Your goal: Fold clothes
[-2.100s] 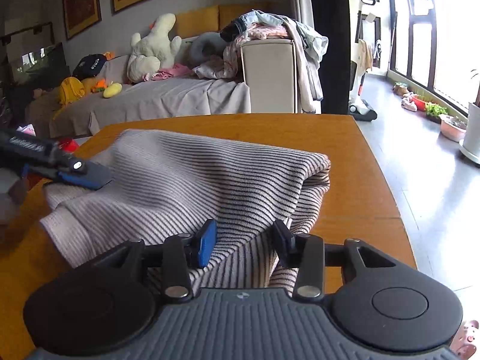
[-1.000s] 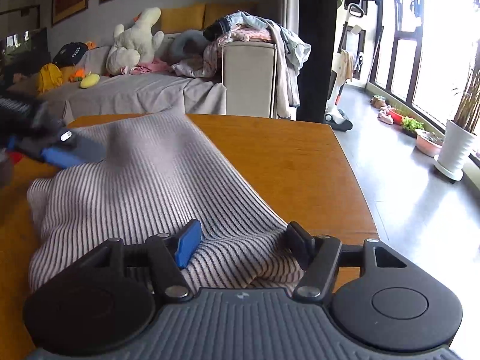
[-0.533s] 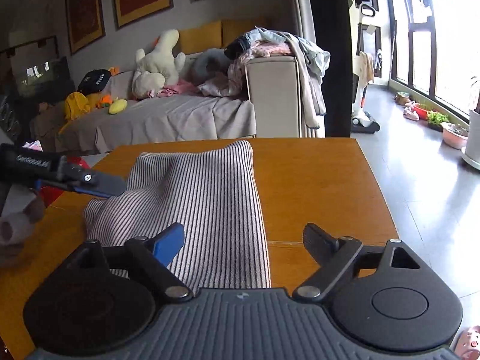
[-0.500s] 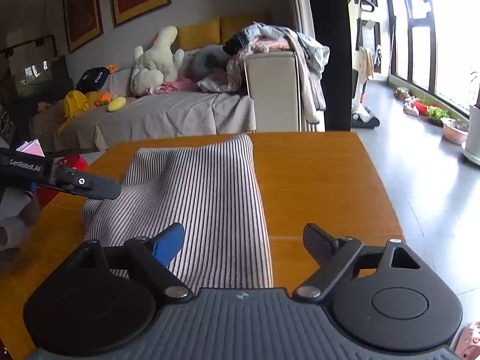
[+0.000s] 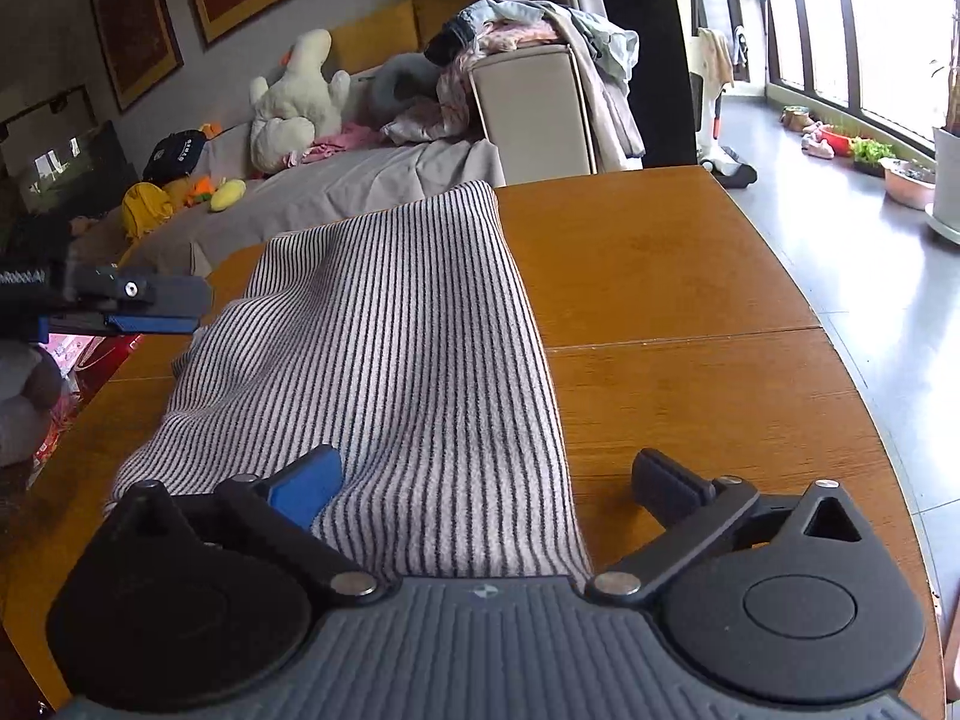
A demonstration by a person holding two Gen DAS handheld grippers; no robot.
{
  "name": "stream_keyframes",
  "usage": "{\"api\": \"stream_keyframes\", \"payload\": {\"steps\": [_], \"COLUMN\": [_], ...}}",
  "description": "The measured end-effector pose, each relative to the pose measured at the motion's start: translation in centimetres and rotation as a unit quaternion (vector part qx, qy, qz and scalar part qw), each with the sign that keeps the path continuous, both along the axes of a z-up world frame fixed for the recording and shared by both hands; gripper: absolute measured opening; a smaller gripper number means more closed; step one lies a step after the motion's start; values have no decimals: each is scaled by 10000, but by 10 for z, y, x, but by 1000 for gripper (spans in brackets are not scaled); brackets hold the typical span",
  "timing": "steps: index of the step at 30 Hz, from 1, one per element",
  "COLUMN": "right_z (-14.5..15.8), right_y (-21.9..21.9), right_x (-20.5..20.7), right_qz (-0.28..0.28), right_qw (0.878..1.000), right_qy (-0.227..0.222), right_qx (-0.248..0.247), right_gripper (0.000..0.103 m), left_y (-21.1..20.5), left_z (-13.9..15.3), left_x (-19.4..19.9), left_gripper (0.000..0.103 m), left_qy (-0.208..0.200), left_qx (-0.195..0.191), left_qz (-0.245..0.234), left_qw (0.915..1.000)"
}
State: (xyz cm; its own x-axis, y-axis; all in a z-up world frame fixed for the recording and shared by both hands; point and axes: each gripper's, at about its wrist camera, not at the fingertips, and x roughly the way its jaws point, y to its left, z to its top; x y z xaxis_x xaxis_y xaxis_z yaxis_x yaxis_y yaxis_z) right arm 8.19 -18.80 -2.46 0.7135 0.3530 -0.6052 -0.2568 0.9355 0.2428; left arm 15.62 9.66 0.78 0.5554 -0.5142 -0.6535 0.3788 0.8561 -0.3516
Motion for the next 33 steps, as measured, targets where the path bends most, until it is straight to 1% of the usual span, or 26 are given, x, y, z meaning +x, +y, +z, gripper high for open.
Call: {"api": "stream_keyframes", "payload": {"steps": [4, 8, 12, 15, 17, 19, 21, 22, 23, 24, 25, 26, 27, 28, 30, 32, 33], "right_z": [0, 0, 1, 2, 3, 6, 13, 19, 26, 34, 40, 45, 49, 50, 46, 32, 25], "right_y": [1, -2, 2, 6, 9, 9, 5, 3, 3, 5, 8, 11, 13, 16, 24, 37, 42], "right_x": [2, 2, 4, 6, 7, 10, 11, 9, 6, 3, 2, 1, 3, 6, 12, 15, 11], "right_qz": [-11, 5, 112, 215, 264, 300, 202, 124, 67, 41, 39, 40, 69, 112, 275, 555, 572], "right_qw": [10000, 9996, 9998, 9997, 9996, 9993, 9995, 9999, 9997, 9984, 9969, 9949, 9939, 9942, 9960, 9948, 9929], "right_qy": [-11, 11, 49, 61, 74, 188, 187, 12, -230, -491, -664, -823, -906, -877, -666, -308, -341], "right_qx": [78, 266, 186, 135, 101, 92, 135, 78, -57, -262, -425, -581, -627, -604, -536, -794, -985], "right_gripper": [103, 103, 103, 103, 103, 103, 103, 102, 99, 87, 72, 66, 56, 49, 49, 49, 49], "left_y": [-6, -11, -2, 6, 9, 10, 12, 15, 17, 20, 23, 26, 29, 32, 36, 41, 44], "left_z": [1, 2, -7, -12, -12, -9, -5, -4, -2, -1, -2, -2, -3, -4, -6, -8, -9], "left_x": [0, 0, 6, 9, 7, 3, -2, -6, -9, -12, -14, -15, -17, -19, -24, -29, -32], "left_gripper": [86, 88, 94, 94, 93, 91, 91, 91, 91, 91, 89, 84, 80, 80, 79, 79, 80], "left_qy": [-82, -152, -51, 6, -7, -64, -133, -156, -180, -190, -157, -125, -96, -76, -19, 23, 41], "left_qx": [-246, -497, -829, -1067, -1094, -982, -853, -828, -803, -781, -766, -752, -722, -650, -466, -277, -196], "left_qz": [-121, -235, -268, -254, -229, -187, -149, -133, -117, -90, -34, 22, 84, 163, 322, 477, 554], "left_qw": [9996, 9984, 9962, 9940, 9937, 9950, 9962, 9964, 9965, 9967, 9969, 9971, 9973, 9977, 9984, 9985, 9983]}}
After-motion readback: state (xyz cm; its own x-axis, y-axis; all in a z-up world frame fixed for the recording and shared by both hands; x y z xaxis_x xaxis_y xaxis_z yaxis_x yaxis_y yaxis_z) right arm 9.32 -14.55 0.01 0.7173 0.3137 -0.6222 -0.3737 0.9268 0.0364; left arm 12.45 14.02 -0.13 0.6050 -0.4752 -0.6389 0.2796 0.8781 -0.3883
